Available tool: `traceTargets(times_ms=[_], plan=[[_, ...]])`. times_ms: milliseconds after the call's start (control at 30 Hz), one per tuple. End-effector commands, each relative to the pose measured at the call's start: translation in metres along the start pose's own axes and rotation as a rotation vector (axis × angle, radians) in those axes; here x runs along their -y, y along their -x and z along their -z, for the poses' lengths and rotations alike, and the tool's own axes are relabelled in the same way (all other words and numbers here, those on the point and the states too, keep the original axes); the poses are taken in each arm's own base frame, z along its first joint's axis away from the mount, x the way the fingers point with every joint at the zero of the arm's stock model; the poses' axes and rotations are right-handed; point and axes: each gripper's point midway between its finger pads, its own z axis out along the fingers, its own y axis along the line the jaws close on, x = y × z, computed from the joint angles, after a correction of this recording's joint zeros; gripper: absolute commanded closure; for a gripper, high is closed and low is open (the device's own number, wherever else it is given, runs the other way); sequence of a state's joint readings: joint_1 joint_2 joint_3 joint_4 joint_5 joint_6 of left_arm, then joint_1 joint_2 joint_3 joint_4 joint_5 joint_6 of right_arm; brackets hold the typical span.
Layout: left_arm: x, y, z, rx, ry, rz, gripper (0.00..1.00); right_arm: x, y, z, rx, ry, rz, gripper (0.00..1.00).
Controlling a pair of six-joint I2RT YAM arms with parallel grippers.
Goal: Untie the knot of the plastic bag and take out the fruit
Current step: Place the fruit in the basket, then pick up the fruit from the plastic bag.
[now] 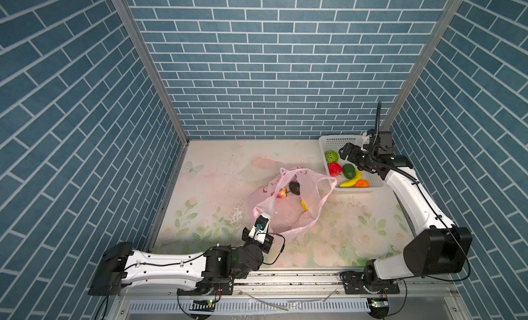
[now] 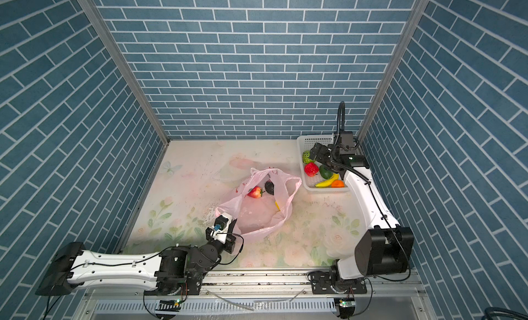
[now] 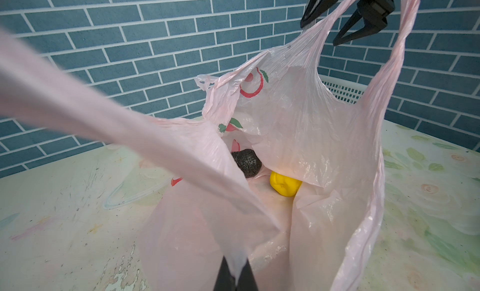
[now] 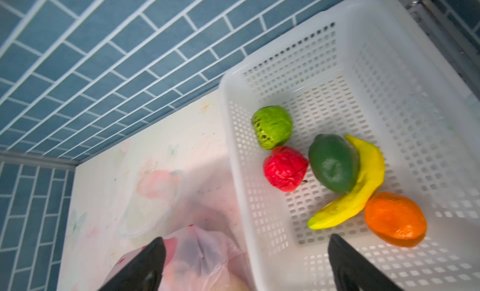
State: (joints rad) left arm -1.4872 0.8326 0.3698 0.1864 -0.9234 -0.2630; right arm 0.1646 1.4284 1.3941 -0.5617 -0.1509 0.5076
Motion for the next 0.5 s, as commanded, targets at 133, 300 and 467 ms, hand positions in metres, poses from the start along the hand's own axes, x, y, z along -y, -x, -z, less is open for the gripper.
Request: traceTargets(times_ms=[133, 300, 467], plan=[[0.006, 0.015, -0.001, 0.024, -0.007, 0.016, 0.97, -0.098, -0.015, 0.075, -0.031, 0.241, 0.170, 0.01], [0.006, 0.016, -0.001, 0.026, -0.009, 0.018, 0.97, -0.143, -0.044, 0.099, -0.098, 0.359, 0.225, 0.02], [0.006, 0.015, -0.001, 0.026, -0.009, 0.016, 0.97, -0.176, -0.082, 0.109, -0.192, 0.430, 0.301, 0.03]])
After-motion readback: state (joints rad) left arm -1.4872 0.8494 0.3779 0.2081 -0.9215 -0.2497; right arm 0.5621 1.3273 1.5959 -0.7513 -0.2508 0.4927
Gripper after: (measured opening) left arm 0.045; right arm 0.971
